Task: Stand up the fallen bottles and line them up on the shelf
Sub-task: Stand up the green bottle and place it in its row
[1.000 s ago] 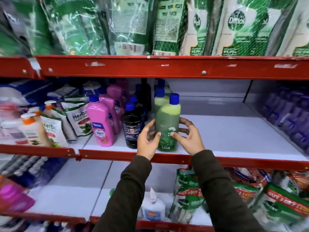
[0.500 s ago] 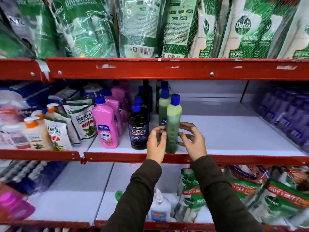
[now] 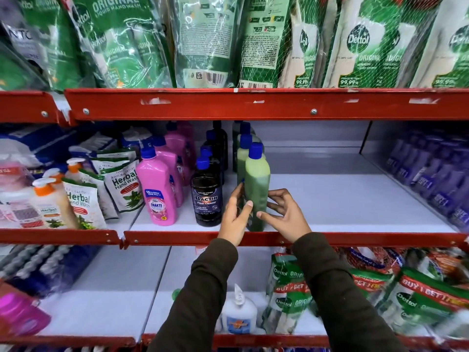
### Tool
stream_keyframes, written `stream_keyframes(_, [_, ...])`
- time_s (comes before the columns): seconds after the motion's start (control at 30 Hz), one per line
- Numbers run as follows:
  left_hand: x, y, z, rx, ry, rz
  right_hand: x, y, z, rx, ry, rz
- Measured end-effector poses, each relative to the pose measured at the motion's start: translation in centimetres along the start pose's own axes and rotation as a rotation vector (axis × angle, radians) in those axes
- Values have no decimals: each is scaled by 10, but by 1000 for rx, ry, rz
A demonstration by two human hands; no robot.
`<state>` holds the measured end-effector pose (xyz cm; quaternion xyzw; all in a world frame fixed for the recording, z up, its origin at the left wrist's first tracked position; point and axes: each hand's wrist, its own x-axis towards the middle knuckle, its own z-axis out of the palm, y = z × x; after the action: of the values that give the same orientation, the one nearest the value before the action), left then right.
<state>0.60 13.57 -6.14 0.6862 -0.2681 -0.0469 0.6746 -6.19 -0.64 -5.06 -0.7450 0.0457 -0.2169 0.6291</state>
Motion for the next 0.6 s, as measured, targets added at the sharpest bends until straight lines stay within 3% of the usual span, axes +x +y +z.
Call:
stream_keyframes(0.33, [-10, 16, 12, -94, 119, -63, 1, 3, 1, -149, -1, -88])
stream_keyframes(0.6, [-13, 12, 5, -129, 177, -62, 8, 7, -9, -223, -50, -13])
